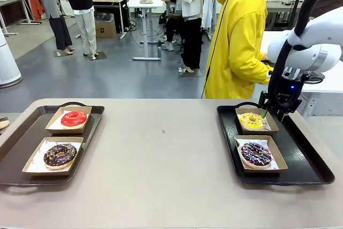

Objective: Individually package the donuts and arrange them on the tray.
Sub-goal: Place the picked Paper togo box on the Handle tray.

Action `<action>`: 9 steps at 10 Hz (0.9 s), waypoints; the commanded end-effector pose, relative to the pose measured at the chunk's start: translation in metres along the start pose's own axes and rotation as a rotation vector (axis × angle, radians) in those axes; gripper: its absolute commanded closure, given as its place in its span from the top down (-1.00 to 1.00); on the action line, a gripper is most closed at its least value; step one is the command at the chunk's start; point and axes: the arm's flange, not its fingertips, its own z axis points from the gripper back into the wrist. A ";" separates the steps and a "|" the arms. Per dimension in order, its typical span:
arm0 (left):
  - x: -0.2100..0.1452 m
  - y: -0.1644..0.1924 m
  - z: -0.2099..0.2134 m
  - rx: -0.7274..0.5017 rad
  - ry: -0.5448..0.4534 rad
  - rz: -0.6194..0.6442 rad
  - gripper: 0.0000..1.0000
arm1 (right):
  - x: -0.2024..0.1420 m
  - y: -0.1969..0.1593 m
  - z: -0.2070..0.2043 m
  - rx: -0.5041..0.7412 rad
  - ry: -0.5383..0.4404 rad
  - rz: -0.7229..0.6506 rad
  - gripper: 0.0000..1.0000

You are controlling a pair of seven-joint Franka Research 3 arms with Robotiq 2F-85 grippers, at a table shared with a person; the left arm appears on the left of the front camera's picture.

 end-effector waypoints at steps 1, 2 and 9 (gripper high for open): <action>-0.002 0.000 0.001 0.016 -0.007 -0.007 1.00 | -0.010 -0.002 0.013 0.047 0.000 -0.022 0.93; -0.002 0.000 0.001 0.016 -0.007 -0.007 1.00 | -0.030 -0.008 0.027 0.094 0.024 -0.008 0.93; -0.002 0.000 0.001 0.016 -0.007 -0.007 1.00 | -0.146 -0.210 0.116 0.977 -0.084 0.120 0.93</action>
